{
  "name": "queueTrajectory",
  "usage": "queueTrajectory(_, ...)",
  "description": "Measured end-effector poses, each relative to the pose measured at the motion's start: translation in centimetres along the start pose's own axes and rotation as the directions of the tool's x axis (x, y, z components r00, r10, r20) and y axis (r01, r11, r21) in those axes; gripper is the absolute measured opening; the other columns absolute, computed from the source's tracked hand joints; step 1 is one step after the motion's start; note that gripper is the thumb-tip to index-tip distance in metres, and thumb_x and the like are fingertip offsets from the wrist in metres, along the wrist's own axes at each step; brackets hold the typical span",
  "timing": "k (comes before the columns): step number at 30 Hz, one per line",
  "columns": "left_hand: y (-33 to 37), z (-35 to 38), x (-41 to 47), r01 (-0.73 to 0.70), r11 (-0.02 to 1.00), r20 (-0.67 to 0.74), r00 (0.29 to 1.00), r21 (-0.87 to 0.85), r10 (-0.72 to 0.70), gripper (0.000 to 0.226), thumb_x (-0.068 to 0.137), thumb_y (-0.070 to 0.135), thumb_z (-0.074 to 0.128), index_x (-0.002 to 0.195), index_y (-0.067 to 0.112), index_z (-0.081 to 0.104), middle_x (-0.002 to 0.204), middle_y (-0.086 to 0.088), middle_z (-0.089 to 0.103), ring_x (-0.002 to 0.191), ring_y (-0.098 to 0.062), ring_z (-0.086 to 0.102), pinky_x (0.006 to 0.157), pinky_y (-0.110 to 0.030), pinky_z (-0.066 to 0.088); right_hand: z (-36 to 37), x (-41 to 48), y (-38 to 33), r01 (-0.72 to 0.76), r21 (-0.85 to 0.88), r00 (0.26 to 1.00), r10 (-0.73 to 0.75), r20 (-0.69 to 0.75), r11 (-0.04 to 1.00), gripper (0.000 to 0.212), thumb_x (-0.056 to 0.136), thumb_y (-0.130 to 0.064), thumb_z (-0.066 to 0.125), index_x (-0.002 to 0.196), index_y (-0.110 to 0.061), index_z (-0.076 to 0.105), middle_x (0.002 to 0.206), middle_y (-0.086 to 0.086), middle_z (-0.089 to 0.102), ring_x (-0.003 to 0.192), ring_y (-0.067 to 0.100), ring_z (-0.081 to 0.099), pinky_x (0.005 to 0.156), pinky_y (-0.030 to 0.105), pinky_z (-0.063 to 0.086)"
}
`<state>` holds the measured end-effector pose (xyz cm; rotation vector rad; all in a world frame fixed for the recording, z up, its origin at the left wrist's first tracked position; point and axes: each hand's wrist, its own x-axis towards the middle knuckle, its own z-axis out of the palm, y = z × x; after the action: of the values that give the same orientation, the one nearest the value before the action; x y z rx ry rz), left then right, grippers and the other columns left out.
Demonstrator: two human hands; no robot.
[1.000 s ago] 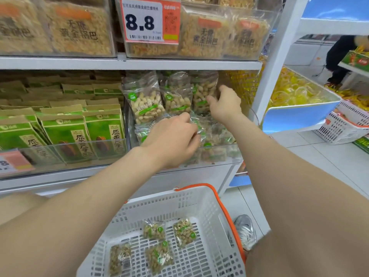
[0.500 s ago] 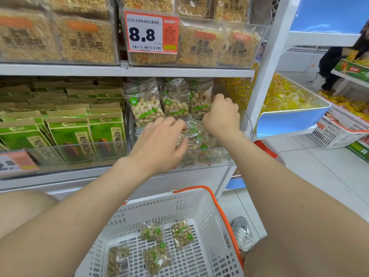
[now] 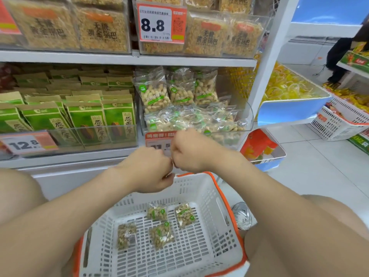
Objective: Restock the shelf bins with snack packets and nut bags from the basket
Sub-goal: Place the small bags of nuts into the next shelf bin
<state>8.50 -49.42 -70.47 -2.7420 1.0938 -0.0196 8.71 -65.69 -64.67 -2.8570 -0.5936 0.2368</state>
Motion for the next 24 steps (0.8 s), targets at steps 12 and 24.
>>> queueTrajectory(12,0.2,16.3,-3.0,0.004,0.999,0.704,0.71,0.032,-0.025,0.014,0.103,0.017,0.05,0.099,0.016,0.063,0.104,-0.006,0.065,0.088,-0.027,0.063,0.086,-0.042,0.055,14.8,-0.1,0.5,0.21,-0.351,0.853,0.005,0.522,0.913,0.011,0.098,-0.007,0.051,0.098,-0.017,0.045,0.089,0.001,0.044,0.075,0.021,0.049,0.07,0.037,0.043)
queueTrajectory(24,0.5,31.0,-4.8,0.168,0.985,0.828,0.557,-0.039,-0.062,0.062,0.102,0.011,0.052,0.158,0.031,0.033,0.165,-0.007,0.026,0.132,-0.035,0.054,0.102,-0.046,0.05,20.6,2.8,0.0,0.301,-0.372,0.783,-0.005,0.622,0.878,0.017,0.094,0.0,0.056,0.093,-0.017,0.056,0.09,0.0,0.054,0.068,0.016,0.055,0.056,0.033,0.044)
